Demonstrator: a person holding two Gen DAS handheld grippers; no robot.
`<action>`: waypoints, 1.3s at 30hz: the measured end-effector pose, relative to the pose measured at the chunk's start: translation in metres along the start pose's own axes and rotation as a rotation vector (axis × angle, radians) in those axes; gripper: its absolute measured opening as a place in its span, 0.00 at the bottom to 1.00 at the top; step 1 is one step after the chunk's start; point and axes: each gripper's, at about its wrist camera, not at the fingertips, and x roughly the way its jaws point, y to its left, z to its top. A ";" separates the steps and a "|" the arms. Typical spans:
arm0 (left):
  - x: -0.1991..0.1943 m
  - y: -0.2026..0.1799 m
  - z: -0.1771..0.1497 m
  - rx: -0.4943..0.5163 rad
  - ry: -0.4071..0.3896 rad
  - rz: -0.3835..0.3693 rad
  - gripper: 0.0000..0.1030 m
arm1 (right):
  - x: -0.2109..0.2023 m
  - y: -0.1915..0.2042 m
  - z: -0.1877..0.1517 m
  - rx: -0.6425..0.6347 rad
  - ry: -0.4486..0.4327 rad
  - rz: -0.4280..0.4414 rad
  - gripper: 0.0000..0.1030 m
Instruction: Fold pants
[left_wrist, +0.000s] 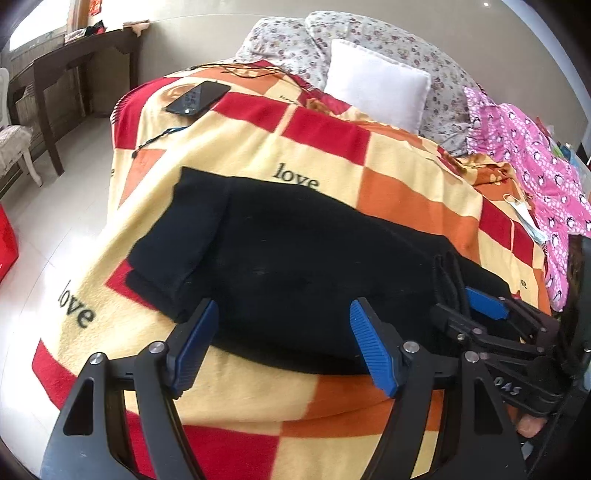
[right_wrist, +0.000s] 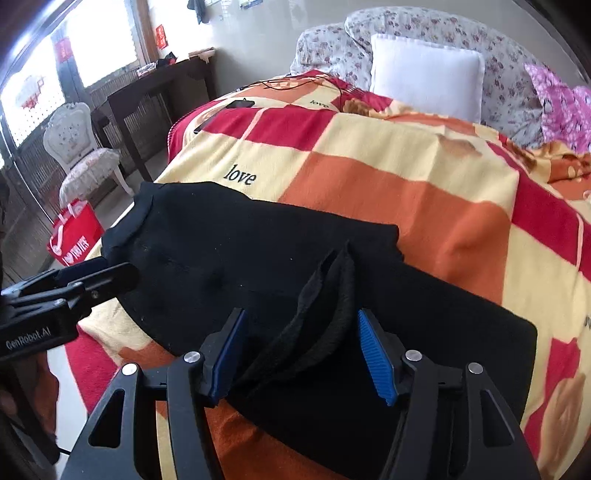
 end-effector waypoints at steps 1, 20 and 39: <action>-0.001 0.005 0.000 -0.011 -0.001 0.001 0.71 | -0.003 0.002 0.003 -0.001 -0.005 0.017 0.61; -0.001 0.073 -0.011 -0.230 0.003 0.039 0.75 | 0.061 0.074 0.081 -0.121 0.000 0.176 0.71; 0.020 0.071 -0.002 -0.280 0.022 0.025 0.78 | 0.117 0.115 0.123 -0.188 0.057 0.228 0.79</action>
